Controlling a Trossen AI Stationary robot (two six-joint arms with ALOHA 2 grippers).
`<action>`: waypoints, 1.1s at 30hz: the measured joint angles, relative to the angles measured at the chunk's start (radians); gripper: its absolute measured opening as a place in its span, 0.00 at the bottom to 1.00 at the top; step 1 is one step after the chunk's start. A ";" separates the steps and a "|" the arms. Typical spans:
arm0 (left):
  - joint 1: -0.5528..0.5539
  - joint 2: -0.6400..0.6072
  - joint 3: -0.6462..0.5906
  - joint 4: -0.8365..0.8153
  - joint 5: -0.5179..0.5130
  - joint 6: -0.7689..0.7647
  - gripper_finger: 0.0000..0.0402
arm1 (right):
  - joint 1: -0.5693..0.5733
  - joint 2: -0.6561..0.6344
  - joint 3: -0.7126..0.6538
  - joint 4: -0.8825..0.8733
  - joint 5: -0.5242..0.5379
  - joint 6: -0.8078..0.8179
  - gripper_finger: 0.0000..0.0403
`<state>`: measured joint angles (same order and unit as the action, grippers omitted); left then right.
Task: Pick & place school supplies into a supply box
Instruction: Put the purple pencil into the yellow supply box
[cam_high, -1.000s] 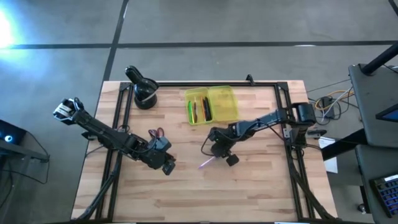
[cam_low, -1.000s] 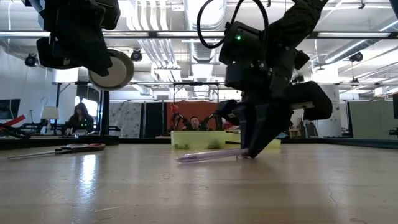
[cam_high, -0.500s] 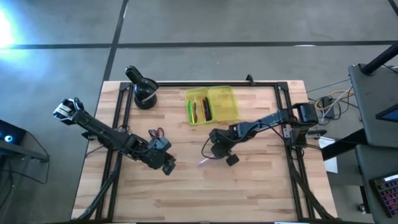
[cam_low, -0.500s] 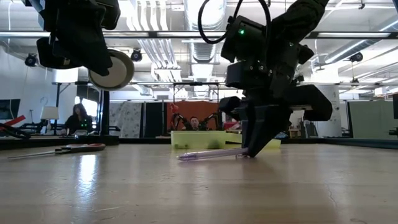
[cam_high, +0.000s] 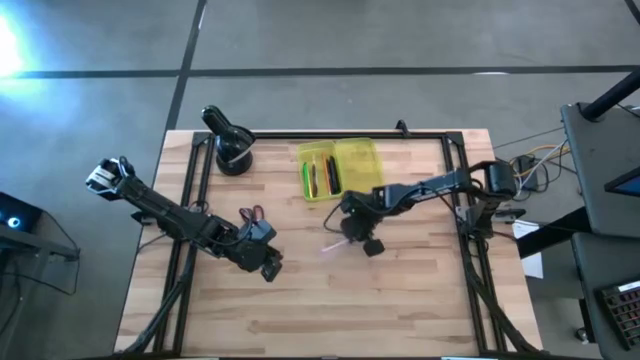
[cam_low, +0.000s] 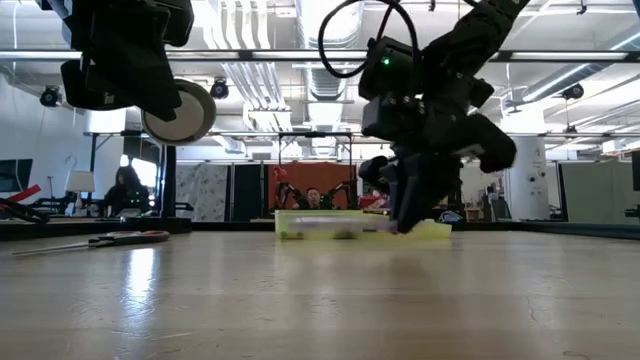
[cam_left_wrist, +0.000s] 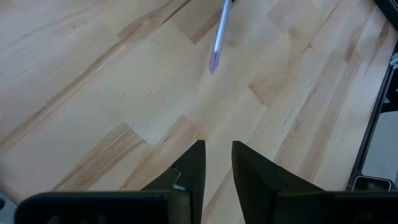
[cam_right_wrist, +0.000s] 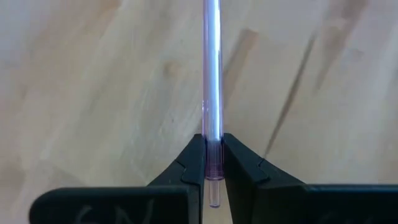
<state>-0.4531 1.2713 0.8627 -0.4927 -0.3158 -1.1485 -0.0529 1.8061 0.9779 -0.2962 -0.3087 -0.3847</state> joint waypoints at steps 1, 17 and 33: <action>0.000 0.000 0.000 0.000 0.000 0.001 0.15 | -0.015 -0.006 0.000 0.001 -0.019 0.015 0.06; 0.000 0.000 0.000 -0.016 0.000 0.017 0.15 | -0.278 -0.051 -0.030 0.321 -0.187 0.537 0.06; 0.000 -0.002 0.000 -0.019 -0.105 0.021 0.15 | -0.279 -0.057 -0.098 0.799 0.196 1.153 0.06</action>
<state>-0.4530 1.2697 0.8627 -0.5115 -0.4210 -1.1273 -0.3314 1.7487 0.8799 0.5030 -0.1127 0.7685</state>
